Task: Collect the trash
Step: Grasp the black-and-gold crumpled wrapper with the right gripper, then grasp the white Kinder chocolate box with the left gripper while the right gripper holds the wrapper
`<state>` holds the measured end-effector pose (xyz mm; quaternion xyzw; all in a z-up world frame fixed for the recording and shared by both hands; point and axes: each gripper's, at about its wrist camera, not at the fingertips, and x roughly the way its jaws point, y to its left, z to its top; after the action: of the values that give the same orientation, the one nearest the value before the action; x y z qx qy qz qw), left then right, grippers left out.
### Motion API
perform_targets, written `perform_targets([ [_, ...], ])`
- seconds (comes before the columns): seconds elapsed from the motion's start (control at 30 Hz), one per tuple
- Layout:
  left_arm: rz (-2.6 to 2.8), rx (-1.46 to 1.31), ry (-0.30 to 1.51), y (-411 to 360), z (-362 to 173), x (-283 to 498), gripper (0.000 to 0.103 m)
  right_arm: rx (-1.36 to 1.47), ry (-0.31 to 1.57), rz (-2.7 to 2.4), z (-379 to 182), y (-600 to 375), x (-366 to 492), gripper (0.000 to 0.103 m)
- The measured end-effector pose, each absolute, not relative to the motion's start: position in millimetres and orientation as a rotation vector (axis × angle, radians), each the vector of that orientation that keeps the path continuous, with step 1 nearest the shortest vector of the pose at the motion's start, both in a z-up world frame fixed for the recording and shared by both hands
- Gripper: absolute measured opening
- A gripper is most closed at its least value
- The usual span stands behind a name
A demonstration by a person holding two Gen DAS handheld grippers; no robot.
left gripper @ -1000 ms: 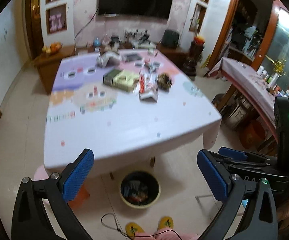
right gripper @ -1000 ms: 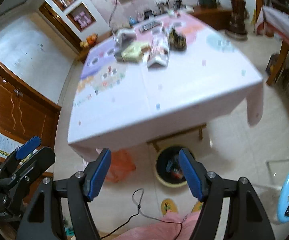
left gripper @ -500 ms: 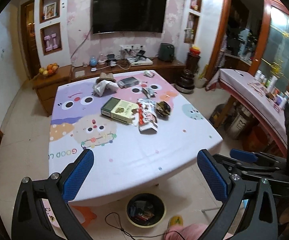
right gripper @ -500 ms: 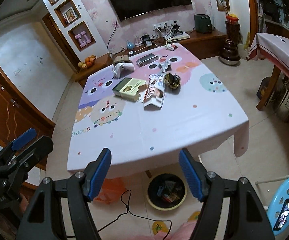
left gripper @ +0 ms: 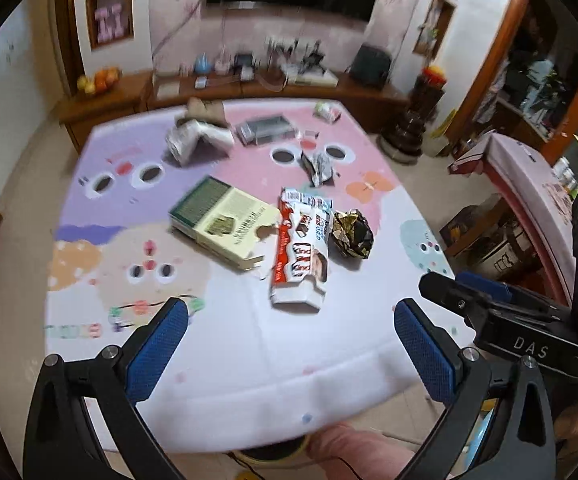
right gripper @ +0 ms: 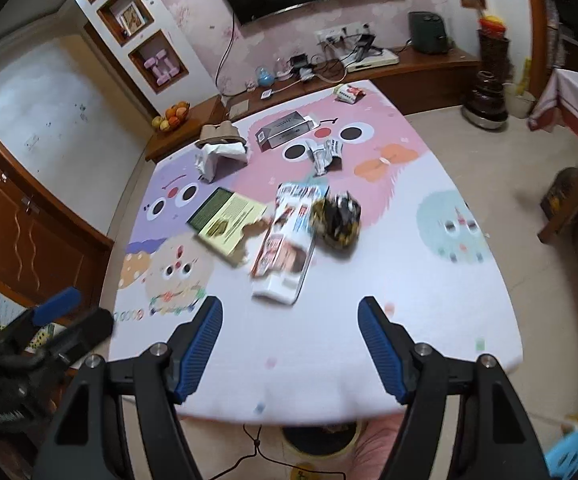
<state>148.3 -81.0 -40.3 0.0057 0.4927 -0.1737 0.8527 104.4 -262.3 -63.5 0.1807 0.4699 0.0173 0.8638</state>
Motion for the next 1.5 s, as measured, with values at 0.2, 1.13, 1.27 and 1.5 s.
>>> perform_targets([
  [0.2,-0.282,-0.013,1.154,-124.2,-89.7,213.1,0.094,0.325,1.101,0.103,-101.8,-296.8,179.9,0.071],
  [1.13,-0.137,0.104,1.384,-190.7,-180.4,281.3,0.084,0.256,1.237,0.23,-180.3,-358.6,266.7,0.056],
  [1.27,-0.094,0.211,1.432,-208.1,-204.2,287.6,0.074,0.285,1.239,0.207,-181.0,-374.0,256.7,0.056],
  [1.5,-0.111,0.235,1.403,-218.3,-205.4,290.8,0.061,0.334,1.232,0.193,-178.9,-383.0,238.4,0.056],
])
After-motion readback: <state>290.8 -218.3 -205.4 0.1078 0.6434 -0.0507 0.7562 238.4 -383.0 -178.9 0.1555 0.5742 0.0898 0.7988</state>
